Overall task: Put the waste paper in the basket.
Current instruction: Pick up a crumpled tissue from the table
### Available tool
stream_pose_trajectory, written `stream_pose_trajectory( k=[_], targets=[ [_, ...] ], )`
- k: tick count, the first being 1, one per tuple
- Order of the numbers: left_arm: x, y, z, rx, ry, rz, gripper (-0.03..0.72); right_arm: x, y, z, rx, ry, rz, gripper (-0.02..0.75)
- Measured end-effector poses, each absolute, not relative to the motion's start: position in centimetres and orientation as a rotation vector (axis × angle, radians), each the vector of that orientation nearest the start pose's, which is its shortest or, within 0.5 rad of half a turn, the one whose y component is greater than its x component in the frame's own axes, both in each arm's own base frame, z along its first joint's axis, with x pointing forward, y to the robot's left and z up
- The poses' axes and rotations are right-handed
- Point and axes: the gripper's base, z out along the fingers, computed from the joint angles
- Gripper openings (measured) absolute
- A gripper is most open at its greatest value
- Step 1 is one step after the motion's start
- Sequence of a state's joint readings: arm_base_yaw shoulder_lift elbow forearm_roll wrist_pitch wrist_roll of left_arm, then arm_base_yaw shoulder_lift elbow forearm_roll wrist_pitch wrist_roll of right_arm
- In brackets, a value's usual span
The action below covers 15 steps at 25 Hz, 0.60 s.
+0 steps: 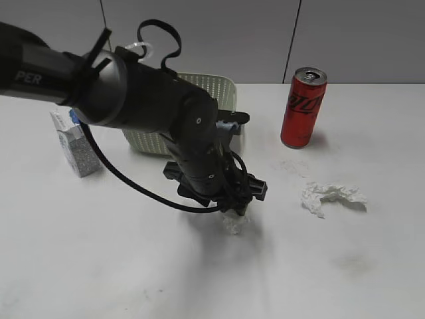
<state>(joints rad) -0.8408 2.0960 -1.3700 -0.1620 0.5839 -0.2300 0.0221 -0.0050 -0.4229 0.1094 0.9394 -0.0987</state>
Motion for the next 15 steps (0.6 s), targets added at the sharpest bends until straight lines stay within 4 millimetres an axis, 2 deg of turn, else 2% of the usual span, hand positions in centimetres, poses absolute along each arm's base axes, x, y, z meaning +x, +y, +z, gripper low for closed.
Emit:
stream_pose_trajectory(
  k=[3, 6, 9, 11, 12, 15],
  targets=[
    [27.48, -31.89, 12.54, 0.705, 2.798, -0.383, 0.473, 0.73, 0.82, 26.57, -0.113, 1.988, 0.08, 0.584],
    [27.5, -31.85, 12.4, 0.715, 2.797, -0.372, 0.406, 0.73, 0.82, 26.57, -0.113, 1.988, 0.08, 0.584],
    [27.53, -31.8, 12.3, 0.727, 2.794, -0.36, 0.258, 0.73, 0.82, 26.57, -0.113, 1.988, 0.08, 0.584],
    [27.54, -31.72, 12.29, 0.743, 2.795, -0.343, 0.116, 0.73, 0.82, 26.57, -0.113, 1.988, 0.08, 0.584],
    [27.51, -31.65, 12.27, 0.753, 2.798, -0.332, 0.07, 0.73, 0.82, 26.57, -0.113, 1.988, 0.08, 0.584],
    [27.41, -31.42, 12.8, 0.78, 2.797, -0.31, 0.024, 0.73, 0.82, 26.57, -0.113, 1.988, 0.08, 0.584]
  ],
)
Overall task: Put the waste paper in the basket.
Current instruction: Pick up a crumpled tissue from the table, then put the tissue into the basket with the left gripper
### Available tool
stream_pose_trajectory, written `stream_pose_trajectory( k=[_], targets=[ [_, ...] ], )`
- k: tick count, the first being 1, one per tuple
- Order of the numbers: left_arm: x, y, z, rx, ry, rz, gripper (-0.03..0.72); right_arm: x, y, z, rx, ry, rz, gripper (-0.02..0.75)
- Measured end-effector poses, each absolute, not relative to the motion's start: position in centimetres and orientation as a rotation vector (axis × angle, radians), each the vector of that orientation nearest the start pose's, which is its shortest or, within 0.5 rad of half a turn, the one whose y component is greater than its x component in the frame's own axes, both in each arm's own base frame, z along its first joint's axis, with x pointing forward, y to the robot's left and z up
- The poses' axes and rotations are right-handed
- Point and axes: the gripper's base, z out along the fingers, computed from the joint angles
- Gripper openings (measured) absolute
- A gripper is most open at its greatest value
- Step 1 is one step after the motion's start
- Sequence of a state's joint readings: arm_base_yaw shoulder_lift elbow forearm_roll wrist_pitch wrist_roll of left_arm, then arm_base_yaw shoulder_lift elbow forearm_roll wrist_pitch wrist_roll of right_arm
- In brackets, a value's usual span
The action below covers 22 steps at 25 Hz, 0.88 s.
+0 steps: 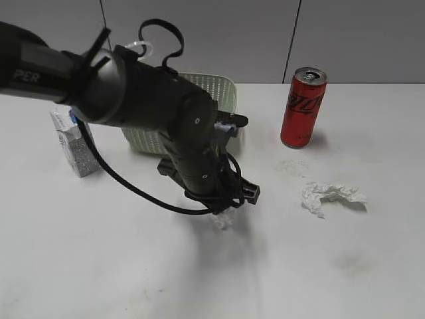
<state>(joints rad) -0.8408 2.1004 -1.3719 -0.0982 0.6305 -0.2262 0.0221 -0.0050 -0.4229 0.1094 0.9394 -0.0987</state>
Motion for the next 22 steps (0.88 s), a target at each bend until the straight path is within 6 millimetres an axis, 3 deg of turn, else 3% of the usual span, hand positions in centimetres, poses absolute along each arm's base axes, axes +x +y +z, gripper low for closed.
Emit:
stream_pose_trajectory(
  k=[4, 11, 14, 17, 22],
  targets=[
    [27.4, -31.1, 15.8, 0.798, 2.723, -0.326, 0.015, 0.7, 0.8, 26.6, -0.113, 1.988, 0.08, 0.584],
    [26.9, -29.6, 24.5, 0.831, 2.45, -0.369, 0.015, 0.7, 0.8, 26.6, -0.113, 1.988, 0.08, 0.584],
    [27.9, -28.0, 27.5, 0.801, 2.306, -0.35, 0.014, 0.7, 0.8, 26.6, -0.113, 1.988, 0.08, 0.584],
    [30.4, -26.2, 29.0, 0.703, 2.184, -0.356, 0.014, 0.7, 0.8, 26.6, -0.113, 1.988, 0.08, 0.584],
    [34.9, -22.8, 28.8, 0.538, 2.069, -0.347, 0.013, 0.7, 0.8, 26.6, -0.113, 1.988, 0.08, 0.584]
  ],
)
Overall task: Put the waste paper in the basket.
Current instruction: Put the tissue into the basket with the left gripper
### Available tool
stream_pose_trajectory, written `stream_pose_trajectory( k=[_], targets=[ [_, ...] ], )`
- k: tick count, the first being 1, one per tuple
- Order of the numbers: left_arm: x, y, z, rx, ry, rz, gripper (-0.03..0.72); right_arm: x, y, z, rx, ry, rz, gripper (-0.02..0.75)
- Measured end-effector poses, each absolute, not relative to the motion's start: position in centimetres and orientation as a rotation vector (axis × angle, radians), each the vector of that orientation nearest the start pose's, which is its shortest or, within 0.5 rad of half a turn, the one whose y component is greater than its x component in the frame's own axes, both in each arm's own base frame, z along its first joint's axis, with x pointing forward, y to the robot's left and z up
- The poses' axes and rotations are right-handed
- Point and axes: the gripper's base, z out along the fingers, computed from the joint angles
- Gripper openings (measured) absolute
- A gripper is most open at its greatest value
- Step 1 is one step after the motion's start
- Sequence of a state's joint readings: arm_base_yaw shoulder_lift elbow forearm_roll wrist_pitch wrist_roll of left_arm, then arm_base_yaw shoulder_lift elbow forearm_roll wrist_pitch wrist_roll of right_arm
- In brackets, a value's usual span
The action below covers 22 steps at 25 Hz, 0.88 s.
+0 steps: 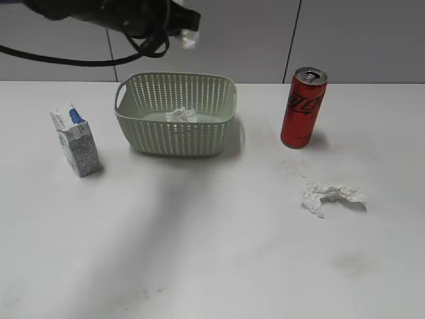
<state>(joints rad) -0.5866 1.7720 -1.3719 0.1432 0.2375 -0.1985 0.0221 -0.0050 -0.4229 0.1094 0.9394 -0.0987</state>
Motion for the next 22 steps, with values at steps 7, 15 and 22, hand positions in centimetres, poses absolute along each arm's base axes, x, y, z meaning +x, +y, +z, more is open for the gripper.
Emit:
stream_pose_trajectory(
  k=[7, 15, 22],
  targets=[
    [38.4, -21.1, 23.9, 0.477, 2.141, -0.294, 0.118, 0.7, 0.8, 26.6, -0.113, 1.988, 0.08, 0.584],
    [38.6, -21.3, 21.6, 0.409, 2.256, -0.328, 0.655, 0.7, 0.8, 26.6, -0.113, 1.988, 0.08, 0.584],
    [35.4, -22.5, 24.9, 0.537, 2.29, -0.316, 0.666, 0.7, 0.8, 26.6, -0.113, 1.988, 0.08, 0.584]
  ],
)
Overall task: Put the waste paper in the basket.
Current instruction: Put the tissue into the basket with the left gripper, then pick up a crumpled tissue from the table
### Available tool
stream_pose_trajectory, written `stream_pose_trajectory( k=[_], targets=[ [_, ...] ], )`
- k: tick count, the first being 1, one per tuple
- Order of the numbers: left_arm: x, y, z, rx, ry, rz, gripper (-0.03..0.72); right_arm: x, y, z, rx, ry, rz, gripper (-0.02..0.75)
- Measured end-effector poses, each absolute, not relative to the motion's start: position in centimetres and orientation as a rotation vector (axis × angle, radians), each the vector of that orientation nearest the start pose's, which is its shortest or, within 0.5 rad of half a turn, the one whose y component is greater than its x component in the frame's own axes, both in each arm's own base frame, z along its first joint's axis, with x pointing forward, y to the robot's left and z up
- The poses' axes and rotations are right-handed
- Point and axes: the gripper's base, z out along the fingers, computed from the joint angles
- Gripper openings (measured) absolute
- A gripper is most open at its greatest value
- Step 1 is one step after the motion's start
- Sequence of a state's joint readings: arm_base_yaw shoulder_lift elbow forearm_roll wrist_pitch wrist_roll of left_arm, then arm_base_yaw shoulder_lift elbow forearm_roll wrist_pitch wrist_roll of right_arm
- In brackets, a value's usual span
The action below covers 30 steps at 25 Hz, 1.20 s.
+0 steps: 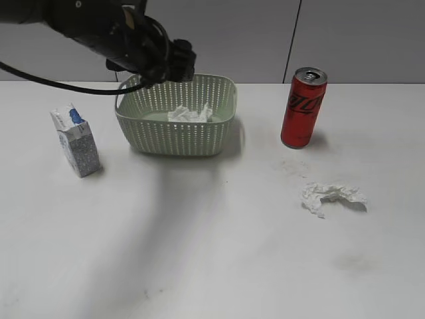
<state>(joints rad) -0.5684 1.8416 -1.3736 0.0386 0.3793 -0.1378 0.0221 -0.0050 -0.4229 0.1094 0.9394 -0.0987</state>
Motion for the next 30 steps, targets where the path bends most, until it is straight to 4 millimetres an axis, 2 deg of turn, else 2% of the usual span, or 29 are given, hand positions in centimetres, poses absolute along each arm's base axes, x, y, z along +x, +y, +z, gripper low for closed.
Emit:
stream_pose_trajectory(
  k=[3, 7, 10, 12, 16, 20, 24, 30],
  targets=[
    [33.0, -25.4, 26.3, 0.755, 2.259, -0.303, 0.652, 0.7, 0.8, 26.6, -0.113, 1.988, 0.08, 0.584],
    [29.6, -30.6, 27.1, 1.11, 2.145, -0.302, 0.61, 0.7, 0.8, 26.6, -0.113, 1.988, 0.081, 0.584],
    [27.6, -34.0, 26.9, 1.341, 2.069, -0.344, 0.589, 0.7, 0.8, 26.6, -0.113, 1.988, 0.081, 0.584],
    [26.8, -36.0, 25.8, 1.475, 2.069, -0.412, 0.585, 0.7, 0.8, 26.6, -0.113, 1.988, 0.081, 0.584],
    [27.0, -39.0, 23.3, 1.647, 2.082, -0.554, 0.582, 0.7, 0.8, 26.6, -0.113, 1.988, 0.081, 0.584],
    [28.1, -41.4, 21.6, 1.733, 2.017, -0.593, 0.582, 0.7, 0.8, 26.6, -0.113, 1.988, 0.081, 0.584],
    [28.8, -43.5, 20.3, 1.722, 1.972, -0.645, 0.582, 0.7, 0.8, 26.6, -0.113, 1.988, 0.081, 0.584],
    [29.4, -45.0, 17.3, 1.726, 1.906, -0.699, 0.58, 0.7, 0.8, 26.6, -0.113, 1.988, 0.081, 0.584]
  ],
)
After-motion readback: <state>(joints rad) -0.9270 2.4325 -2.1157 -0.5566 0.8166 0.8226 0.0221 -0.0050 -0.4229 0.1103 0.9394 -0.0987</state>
